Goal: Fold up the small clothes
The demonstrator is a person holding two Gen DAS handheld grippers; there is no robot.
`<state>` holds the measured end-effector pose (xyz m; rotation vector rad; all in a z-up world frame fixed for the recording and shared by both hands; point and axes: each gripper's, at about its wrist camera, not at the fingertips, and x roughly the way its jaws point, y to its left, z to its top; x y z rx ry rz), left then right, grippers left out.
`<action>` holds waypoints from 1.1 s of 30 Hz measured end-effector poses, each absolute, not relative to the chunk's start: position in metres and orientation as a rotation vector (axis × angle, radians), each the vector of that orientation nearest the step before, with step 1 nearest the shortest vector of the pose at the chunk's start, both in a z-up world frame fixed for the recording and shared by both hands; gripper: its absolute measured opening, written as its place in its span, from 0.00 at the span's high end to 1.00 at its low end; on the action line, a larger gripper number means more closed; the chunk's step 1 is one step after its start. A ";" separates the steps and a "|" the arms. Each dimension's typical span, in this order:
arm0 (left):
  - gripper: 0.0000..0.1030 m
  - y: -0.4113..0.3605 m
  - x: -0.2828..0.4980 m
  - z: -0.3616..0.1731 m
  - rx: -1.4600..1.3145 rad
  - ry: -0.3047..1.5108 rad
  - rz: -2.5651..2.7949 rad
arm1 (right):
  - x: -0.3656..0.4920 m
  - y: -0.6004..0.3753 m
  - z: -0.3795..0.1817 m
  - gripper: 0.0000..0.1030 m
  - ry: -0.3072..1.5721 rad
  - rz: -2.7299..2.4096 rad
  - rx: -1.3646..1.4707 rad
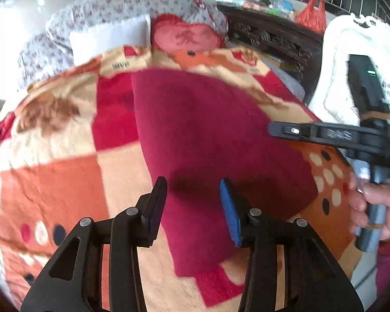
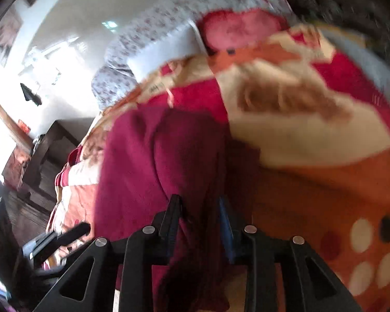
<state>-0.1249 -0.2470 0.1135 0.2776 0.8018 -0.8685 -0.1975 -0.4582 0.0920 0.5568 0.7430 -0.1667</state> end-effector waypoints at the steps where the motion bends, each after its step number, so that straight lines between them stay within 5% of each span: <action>1: 0.60 -0.248 -0.121 0.117 0.270 0.792 -0.865 | -0.198 -0.453 0.102 0.73 0.722 -0.154 0.532; 10: 0.59 -0.271 -0.067 0.098 0.210 0.866 -0.761 | -0.143 -0.426 0.099 0.73 0.761 -0.134 0.402; 13: 0.46 -0.273 -0.061 0.091 0.201 0.864 -0.747 | -0.130 -0.437 0.075 0.73 0.805 -0.168 0.414; 17: 0.43 -0.277 -0.057 0.085 0.193 0.869 -0.742 | -0.125 -0.452 0.063 0.73 0.792 -0.154 0.471; 27: 0.43 -0.279 -0.059 0.085 0.201 0.867 -0.731 | -0.174 -0.414 0.102 0.73 0.782 -0.131 0.361; 33: 0.43 -0.278 -0.061 0.086 0.201 0.865 -0.726 | -0.197 -0.394 0.071 0.72 0.859 -0.192 0.259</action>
